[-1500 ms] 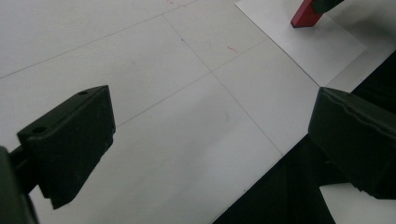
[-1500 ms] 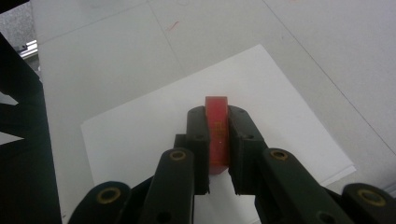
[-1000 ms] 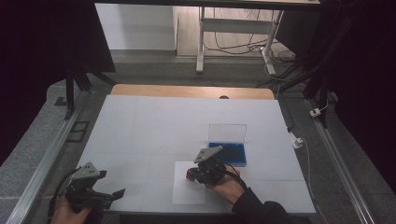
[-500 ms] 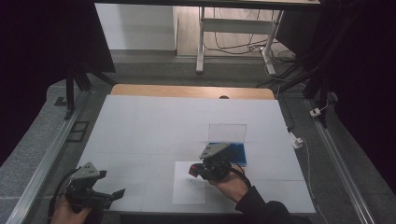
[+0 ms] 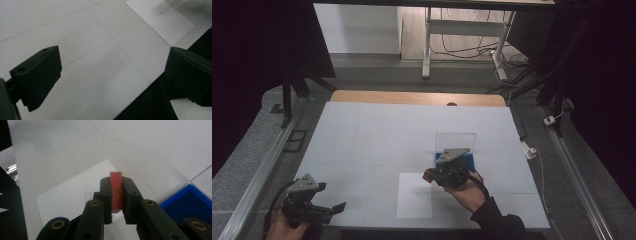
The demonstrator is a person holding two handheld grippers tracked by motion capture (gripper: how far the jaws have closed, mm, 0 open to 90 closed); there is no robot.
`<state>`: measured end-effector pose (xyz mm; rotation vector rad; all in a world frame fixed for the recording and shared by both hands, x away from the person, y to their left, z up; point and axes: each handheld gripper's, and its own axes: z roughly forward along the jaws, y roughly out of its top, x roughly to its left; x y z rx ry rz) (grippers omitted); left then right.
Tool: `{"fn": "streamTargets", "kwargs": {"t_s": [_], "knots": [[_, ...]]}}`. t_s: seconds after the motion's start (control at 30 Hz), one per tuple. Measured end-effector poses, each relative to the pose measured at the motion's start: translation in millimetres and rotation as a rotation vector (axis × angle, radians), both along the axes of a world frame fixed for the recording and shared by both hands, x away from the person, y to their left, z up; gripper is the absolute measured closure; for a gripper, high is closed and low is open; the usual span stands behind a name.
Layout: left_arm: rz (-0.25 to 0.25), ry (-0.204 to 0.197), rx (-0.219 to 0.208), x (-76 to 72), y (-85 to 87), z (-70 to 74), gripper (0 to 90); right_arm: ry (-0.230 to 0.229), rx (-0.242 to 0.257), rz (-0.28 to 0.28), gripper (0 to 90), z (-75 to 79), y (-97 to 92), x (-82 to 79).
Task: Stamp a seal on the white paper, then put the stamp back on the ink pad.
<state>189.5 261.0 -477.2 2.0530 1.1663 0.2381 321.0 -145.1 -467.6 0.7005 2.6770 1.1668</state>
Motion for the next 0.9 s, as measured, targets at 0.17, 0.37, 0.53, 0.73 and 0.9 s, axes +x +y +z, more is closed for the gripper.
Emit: {"fn": "streamTargets", "kwargs": {"t_s": [0.17, 0.37, 0.53, 0.73, 0.9], "knots": [[0.000, 0.000, 0.000, 0.0, 0.0, 0.0, 1.6, -0.010, 0.000, -0.025, 80.2, 2.1, -9.1, 5.0], [0.000, 0.000, 0.000, -0.1, 0.0, 0.1, 1.6, -0.021, 0.003, -0.065, 80.2, 5.0, -19.9, 10.6], [-0.001, -0.001, 0.006, -0.2, -0.7, 0.3, 1.6, -0.032, 0.011, -0.101, 80.2, 7.7, -30.4, 16.1], [0.000, -0.001, 0.000, 0.0, -0.2, 0.1, 1.6, -0.042, 0.010, -0.146, 80.2, 10.1, -42.9, 22.9], [-0.002, -0.002, 0.004, -0.1, -0.4, 0.2, 1.6, -0.037, 0.025, -0.179, 80.2, 9.7, -49.7, 27.1]]}}
